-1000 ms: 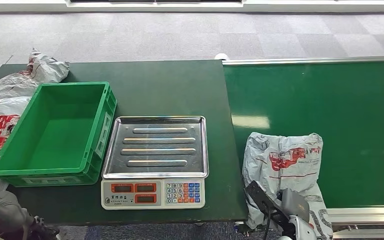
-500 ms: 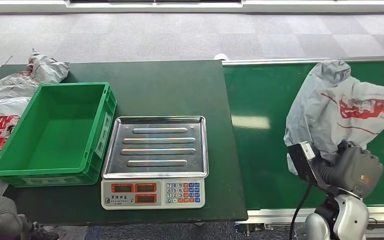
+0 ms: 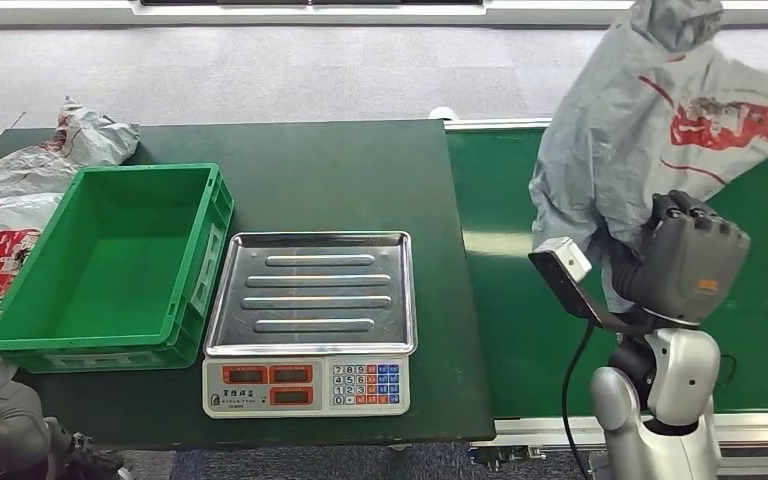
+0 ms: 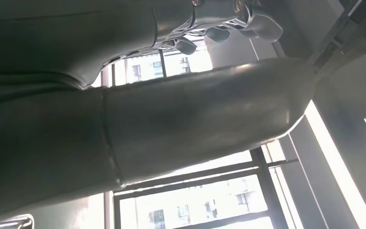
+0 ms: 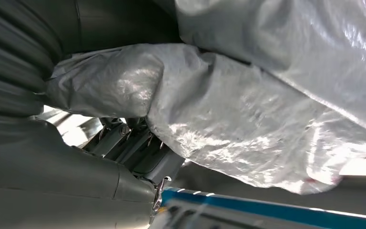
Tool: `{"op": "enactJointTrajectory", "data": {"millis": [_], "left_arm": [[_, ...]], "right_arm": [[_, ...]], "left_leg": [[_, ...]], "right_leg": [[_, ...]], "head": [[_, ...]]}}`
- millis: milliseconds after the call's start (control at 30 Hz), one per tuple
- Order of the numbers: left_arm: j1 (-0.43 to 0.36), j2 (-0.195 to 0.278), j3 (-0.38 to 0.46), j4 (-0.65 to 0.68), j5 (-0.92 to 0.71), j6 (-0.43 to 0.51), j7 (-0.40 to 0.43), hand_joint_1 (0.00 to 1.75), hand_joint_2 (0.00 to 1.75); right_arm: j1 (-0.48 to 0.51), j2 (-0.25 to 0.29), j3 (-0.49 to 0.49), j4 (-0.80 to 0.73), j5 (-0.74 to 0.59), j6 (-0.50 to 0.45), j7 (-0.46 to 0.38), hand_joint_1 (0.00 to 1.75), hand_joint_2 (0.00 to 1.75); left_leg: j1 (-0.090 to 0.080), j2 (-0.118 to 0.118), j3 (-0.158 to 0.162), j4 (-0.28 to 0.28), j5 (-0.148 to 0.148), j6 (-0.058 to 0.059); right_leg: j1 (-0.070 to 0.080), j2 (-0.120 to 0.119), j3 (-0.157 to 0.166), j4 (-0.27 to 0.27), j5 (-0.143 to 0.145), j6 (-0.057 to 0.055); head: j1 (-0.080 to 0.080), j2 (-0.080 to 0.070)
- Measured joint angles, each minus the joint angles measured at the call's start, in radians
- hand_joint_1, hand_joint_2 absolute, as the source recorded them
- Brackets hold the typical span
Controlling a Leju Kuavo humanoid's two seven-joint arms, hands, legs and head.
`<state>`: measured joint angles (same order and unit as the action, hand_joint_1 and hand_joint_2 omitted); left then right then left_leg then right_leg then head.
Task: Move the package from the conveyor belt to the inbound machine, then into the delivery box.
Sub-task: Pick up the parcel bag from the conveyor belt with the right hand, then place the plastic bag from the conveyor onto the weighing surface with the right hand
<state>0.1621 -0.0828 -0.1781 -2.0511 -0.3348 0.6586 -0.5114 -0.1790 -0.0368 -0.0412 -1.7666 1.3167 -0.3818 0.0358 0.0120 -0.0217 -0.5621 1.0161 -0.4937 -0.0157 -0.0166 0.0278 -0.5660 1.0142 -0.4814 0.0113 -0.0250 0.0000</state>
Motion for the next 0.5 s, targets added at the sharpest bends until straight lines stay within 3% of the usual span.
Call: {"op": "enactJointTrajectory", "data": {"millis": [133, 267, 400, 500], "left_arm": [[-0.05, 0.0, -0.011, 0.042, 0.04, 0.0, -0.015, 0.0, 0.0], [-0.092, 0.001, -0.029, 0.082, 0.067, 0.001, -0.026, 0.0, 0.0], [-0.116, 0.002, -0.045, 0.109, 0.079, 0.004, -0.032, 0.0, 0.0], [-0.126, 0.002, -0.051, 0.119, 0.079, 0.005, -0.028, 0.0, 0.0]], "right_arm": [[-0.195, 0.02, 0.185, 0.145, -0.034, 0.056, -0.045, 1.75, 1.75], [-0.354, 0.102, 0.38, 0.363, -0.153, 0.088, -0.128, 1.75, 1.75], [-0.436, 0.19, 0.523, 0.541, -0.264, 0.087, -0.231, 1.75, 1.75], [-0.459, 0.232, 0.593, 0.607, -0.315, 0.107, -0.254, 1.75, 1.75]], "left_leg": [[0.001, 0.0, 0.002, 0.0, 0.003, -0.002], [0.003, -0.001, 0.007, 0.0, 0.007, -0.005], [0.004, -0.002, 0.006, 0.0, 0.007, -0.005], [0.004, -0.003, 0.005, 0.0, 0.007, -0.005]], "right_leg": [[0.001, 0.001, -0.001, 0.001, 0.003, -0.002], [0.003, 0.002, -0.003, 0.001, 0.005, -0.003], [0.003, 0.001, -0.005, 0.002, 0.005, -0.004], [0.003, 0.001, -0.005, 0.002, 0.005, -0.004]], "head": [[0.0, 0.0], [0.0, 0.0], [0.0, 0.0], [0.0, 0.0]]}}
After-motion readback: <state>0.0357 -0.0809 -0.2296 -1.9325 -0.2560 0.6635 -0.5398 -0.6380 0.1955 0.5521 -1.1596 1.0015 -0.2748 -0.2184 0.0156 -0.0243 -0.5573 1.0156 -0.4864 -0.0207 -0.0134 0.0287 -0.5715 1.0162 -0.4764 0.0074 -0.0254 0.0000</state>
